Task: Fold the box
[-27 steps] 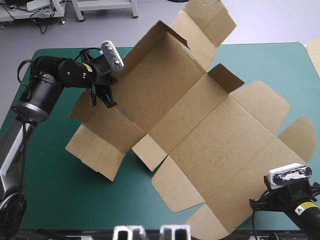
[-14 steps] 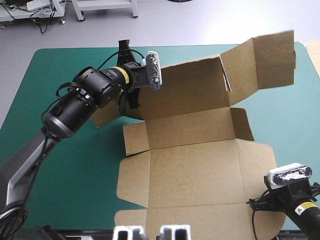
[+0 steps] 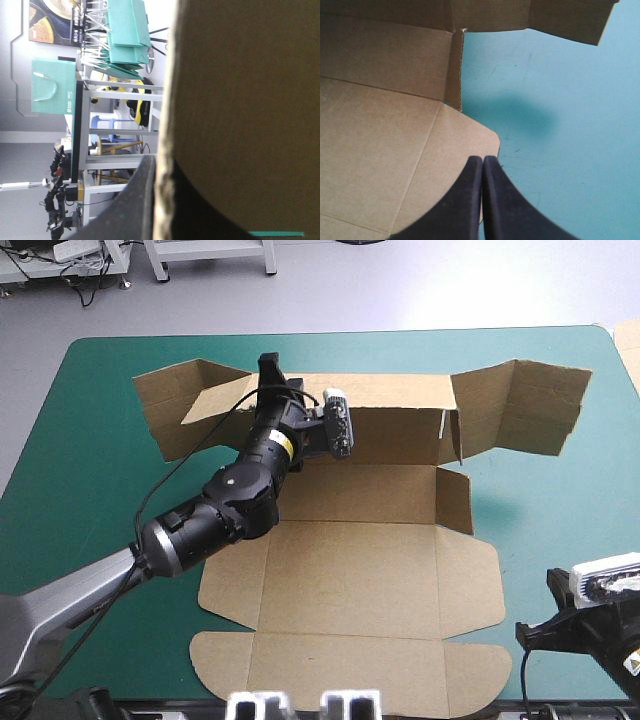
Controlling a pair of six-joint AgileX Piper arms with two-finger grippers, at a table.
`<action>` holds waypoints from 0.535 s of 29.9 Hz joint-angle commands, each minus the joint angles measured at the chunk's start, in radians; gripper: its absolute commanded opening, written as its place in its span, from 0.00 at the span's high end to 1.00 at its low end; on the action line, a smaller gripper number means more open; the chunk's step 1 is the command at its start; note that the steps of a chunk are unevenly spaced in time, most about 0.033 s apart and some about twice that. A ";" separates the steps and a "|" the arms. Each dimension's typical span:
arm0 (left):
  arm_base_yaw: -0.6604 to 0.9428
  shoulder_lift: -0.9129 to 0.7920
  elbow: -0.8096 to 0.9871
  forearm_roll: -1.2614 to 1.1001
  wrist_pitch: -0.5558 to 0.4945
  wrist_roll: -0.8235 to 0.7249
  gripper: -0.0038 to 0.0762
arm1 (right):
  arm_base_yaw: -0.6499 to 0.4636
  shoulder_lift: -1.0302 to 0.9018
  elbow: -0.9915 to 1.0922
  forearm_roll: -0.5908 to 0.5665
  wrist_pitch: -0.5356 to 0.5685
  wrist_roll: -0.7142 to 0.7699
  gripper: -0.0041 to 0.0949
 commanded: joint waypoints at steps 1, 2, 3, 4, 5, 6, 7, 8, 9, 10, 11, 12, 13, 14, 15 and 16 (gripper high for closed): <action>-0.046 -0.102 0.078 0.234 -0.022 -0.191 0.96 | 0.000 0.068 -0.114 0.016 -0.031 0.010 0.97; -0.058 -0.114 0.109 0.268 -0.007 -0.234 0.96 | 0.001 0.088 -0.137 0.016 -0.031 0.012 0.97; -0.072 -0.123 0.138 0.311 0.014 -0.278 0.96 | 0.001 0.109 -0.165 0.017 -0.031 0.015 0.97; -0.085 -0.133 0.164 0.349 0.037 -0.317 0.96 | 0.001 0.133 -0.193 0.021 -0.031 0.015 0.97; -0.093 -0.135 0.182 0.387 0.057 -0.343 0.96 | 0.001 0.152 -0.224 0.021 -0.031 0.019 0.97; -0.103 -0.138 0.202 0.420 0.085 -0.370 0.96 | 0.001 0.179 -0.255 0.028 -0.027 0.019 0.97; -0.109 -0.138 0.217 0.439 0.109 -0.384 0.96 | 0.001 0.206 -0.288 0.035 -0.027 0.019 0.97; -0.116 -0.138 0.232 0.442 0.129 -0.384 0.96 | 0.001 0.228 -0.315 0.048 -0.027 0.019 0.97; -0.118 -0.138 0.245 0.436 0.134 -0.384 0.96 | 0.001 0.256 -0.349 0.062 -0.027 0.019 0.97; -0.122 -0.138 0.258 0.435 0.134 -0.384 0.96 | 0.001 0.287 -0.385 0.074 -0.027 0.019 0.97; -0.124 -0.138 0.272 0.435 0.139 -0.384 0.96 | 0.001 0.320 -0.414 0.080 -0.027 0.018 0.97; -0.126 -0.138 0.285 0.438 0.139 -0.384 0.96 | 0.001 0.354 -0.452 0.089 -0.022 0.016 0.97; -0.126 -0.136 0.295 0.438 0.139 -0.384 0.96 | 0.001 0.390 -0.491 0.101 -0.015 0.013 0.97; -0.126 -0.136 0.302 0.438 0.139 -0.384 0.96 | 0.001 0.419 -0.521 0.108 -0.011 0.011 0.97; -0.126 -0.136 0.305 0.435 0.139 -0.384 0.96 | 0.001 0.455 -0.558 0.113 -0.005 0.011 0.97; -0.126 -0.136 0.305 0.435 0.139 -0.386 0.96 | 0.001 0.493 -0.593 0.115 0.001 0.011 0.97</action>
